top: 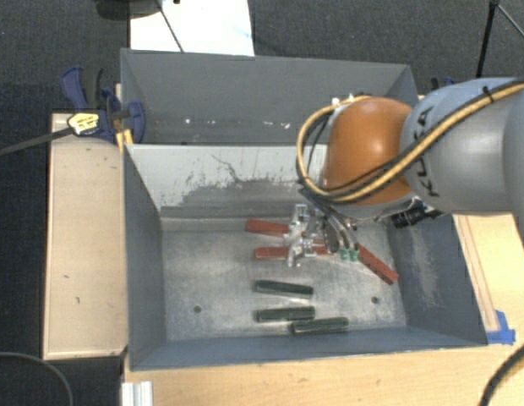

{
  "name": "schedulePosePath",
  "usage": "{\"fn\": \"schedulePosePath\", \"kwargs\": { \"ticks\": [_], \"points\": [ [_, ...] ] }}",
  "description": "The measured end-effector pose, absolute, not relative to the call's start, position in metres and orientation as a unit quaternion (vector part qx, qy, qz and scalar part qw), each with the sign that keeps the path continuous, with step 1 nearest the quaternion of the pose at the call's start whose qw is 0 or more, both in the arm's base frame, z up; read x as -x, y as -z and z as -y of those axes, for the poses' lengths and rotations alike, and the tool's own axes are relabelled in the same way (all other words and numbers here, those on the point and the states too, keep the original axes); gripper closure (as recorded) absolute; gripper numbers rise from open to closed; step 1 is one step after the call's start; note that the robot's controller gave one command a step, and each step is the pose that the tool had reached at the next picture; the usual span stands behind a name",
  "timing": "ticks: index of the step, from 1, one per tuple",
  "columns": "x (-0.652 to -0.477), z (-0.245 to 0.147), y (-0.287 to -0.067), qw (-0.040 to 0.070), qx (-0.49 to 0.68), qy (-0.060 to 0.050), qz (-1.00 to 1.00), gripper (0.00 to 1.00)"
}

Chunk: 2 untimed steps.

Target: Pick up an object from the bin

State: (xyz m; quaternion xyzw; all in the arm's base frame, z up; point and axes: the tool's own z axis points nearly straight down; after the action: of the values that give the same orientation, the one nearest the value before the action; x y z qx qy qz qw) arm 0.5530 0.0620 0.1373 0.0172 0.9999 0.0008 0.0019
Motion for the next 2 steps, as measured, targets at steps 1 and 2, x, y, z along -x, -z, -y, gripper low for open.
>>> {"fn": "schedulePosePath", "kwargs": {
  "ticks": [1, 2],
  "points": [
    [-0.5534, -0.062, -0.1418, 0.002, -0.017, -0.001, -1.0, 1.0],
    [-0.5537, -0.0621, -0.1445, 0.003, -0.018, -0.001, -1.0, 1.0]
  ]
}}
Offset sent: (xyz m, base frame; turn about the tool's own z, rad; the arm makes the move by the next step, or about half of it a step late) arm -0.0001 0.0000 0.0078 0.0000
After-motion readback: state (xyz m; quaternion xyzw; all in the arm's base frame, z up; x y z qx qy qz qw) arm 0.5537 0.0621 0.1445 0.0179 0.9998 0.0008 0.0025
